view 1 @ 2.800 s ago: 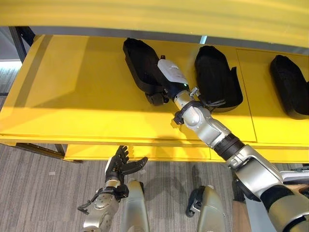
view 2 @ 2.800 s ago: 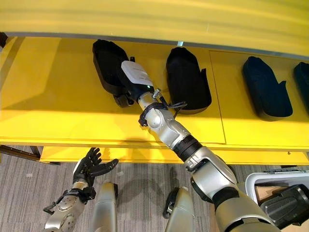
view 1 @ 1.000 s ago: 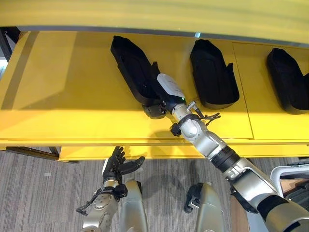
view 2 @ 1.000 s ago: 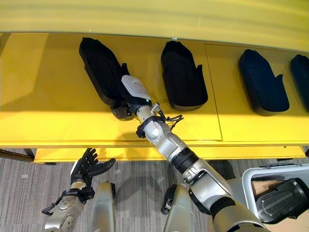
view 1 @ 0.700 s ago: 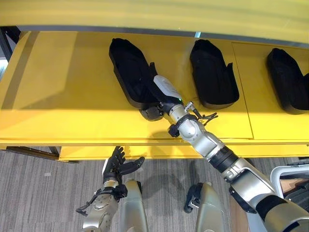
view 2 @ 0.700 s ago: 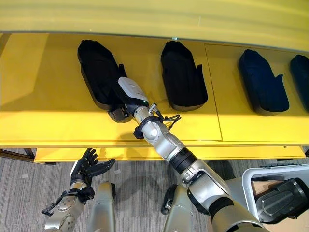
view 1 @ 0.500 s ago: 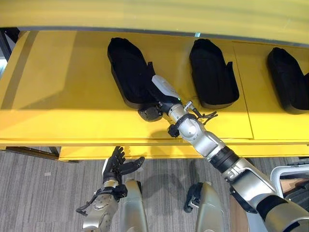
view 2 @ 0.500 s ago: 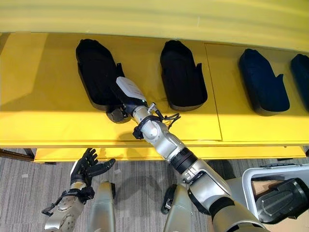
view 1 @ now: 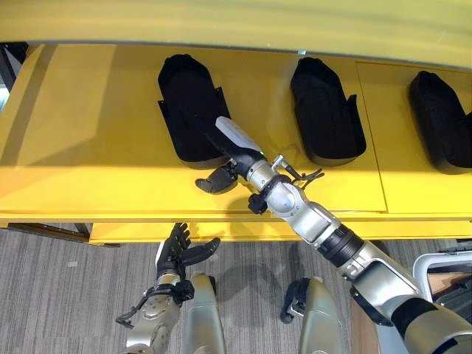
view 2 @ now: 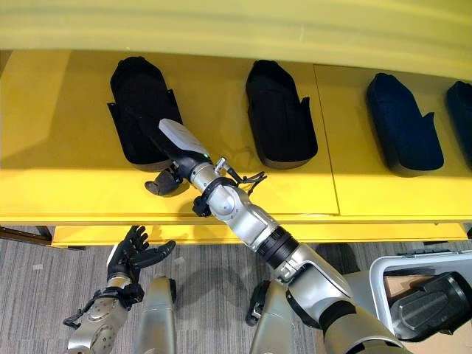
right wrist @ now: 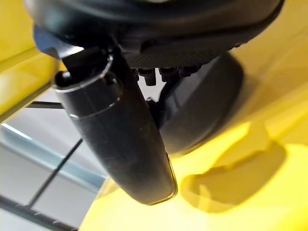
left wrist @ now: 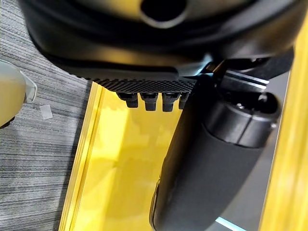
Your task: Move parts from the plastic box to the shelf.
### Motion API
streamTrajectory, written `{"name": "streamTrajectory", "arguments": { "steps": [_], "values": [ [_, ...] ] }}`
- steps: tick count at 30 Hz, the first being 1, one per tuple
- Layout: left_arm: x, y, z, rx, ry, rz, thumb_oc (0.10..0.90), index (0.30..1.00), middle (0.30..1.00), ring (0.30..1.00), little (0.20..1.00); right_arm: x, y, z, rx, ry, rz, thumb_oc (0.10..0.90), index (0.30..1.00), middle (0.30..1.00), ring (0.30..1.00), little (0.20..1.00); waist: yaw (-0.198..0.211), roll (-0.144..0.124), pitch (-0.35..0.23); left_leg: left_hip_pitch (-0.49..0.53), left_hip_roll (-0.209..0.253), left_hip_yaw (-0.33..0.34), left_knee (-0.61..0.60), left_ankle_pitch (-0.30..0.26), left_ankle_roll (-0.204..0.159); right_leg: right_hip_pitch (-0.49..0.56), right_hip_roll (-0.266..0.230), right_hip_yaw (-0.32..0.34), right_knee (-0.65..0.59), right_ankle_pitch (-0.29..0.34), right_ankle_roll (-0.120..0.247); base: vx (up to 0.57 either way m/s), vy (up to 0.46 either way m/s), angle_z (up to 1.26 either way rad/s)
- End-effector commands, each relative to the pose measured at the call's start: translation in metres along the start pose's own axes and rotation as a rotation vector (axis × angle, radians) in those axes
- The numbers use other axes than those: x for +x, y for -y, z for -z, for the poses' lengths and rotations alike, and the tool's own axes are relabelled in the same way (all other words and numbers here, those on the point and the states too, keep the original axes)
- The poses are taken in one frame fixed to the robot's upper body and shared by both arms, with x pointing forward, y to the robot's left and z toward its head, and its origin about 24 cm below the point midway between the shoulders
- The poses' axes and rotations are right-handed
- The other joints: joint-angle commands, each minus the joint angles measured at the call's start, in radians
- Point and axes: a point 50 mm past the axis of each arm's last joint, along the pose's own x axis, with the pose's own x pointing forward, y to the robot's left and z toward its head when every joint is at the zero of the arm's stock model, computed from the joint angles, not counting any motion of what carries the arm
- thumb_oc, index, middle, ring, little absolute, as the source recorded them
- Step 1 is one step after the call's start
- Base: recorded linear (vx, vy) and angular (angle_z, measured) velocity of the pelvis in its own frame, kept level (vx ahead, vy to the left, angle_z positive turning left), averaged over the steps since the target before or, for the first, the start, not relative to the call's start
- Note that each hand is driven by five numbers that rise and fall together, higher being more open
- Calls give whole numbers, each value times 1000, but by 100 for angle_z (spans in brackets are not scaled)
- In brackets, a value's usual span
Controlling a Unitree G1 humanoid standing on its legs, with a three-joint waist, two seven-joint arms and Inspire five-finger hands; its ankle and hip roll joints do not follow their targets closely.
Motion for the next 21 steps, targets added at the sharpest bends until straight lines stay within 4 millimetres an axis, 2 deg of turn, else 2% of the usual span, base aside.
{"name": "streamTrajectory", "arguments": {
  "steps": [1,5,8,14,21],
  "values": [
    [6,11,-32,-26,159,45,900,1000,1000,1000,1000,15,19,-79,75,358,62,900,1000,1000,1000,1000,16,-25,-16,-44,-20,-26,-33,75,59,85,-16,57,-35,-25,16,0,0,0],
    [7,9,-31,-26,155,36,900,1000,1000,1000,1000,10,23,-99,108,451,58,900,1000,1000,1000,1000,14,-27,-16,-38,-20,-25,-46,83,58,91,-15,54,-42,-22,17,0,0,0],
    [7,9,-32,-26,156,34,900,1000,1000,1000,1000,9,25,-102,114,468,67,900,1000,1000,1000,1000,13,-27,-16,-37,-20,-25,-48,84,58,91,-14,55,-43,-21,16,0,0,0],
    [7,7,-31,-23,152,20,900,1000,1000,1000,1000,-3,45,-129,67,615,132,900,1000,1000,1000,1000,8,-26,-18,-36,-21,-27,-53,88,57,89,-12,56,-43,-18,16,-3,-1,1],
    [7,5,-31,-18,152,17,900,1000,1000,1000,1000,-11,57,-145,75,701,185,900,1000,1000,1000,1000,1,-23,-24,-40,-19,-28,-53,90,56,87,-11,56,-46,-15,17,0,0,0]
  ]
}}
